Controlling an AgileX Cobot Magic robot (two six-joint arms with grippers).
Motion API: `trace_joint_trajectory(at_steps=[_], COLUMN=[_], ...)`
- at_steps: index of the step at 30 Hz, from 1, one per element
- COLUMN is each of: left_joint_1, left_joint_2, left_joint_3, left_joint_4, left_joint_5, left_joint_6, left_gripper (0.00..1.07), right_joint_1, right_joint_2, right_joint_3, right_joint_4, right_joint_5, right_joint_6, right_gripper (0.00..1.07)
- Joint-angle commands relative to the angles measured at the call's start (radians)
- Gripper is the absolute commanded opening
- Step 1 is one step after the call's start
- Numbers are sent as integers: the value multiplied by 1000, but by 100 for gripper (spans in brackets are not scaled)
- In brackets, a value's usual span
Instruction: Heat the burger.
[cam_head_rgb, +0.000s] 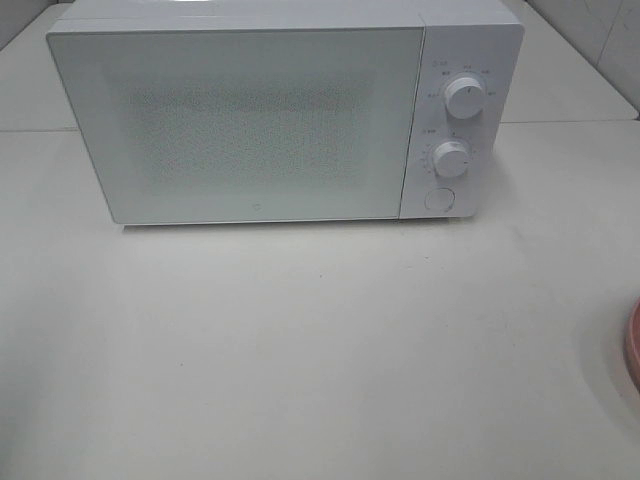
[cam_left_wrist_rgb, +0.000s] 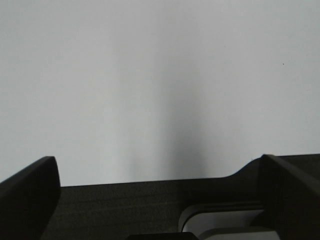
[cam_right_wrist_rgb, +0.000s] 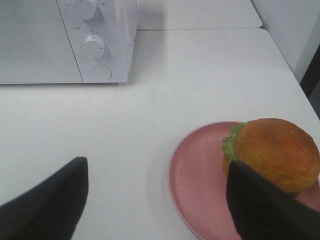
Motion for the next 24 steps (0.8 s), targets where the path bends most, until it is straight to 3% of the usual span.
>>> trace_joint_trajectory(at_steps=[1, 8, 24], left_joint_1=[2, 2, 2], left_joint_2=[-82, -310, -625], left_joint_3=[30, 135, 136], left_joint_4=[10, 16, 34], left_joint_5=[25, 57, 55], left_joint_6=[0, -1, -1], left_gripper=[101, 101, 101], right_joint_1=[-4, -4, -4], right_joint_2=[-28, -28, -28], right_joint_3=[0, 0, 0], right_joint_4=[-3, -3, -3], right_joint_5=[-9, -9, -9], right_joint_6=[-3, -3, -3], right_gripper=[73, 73, 73])
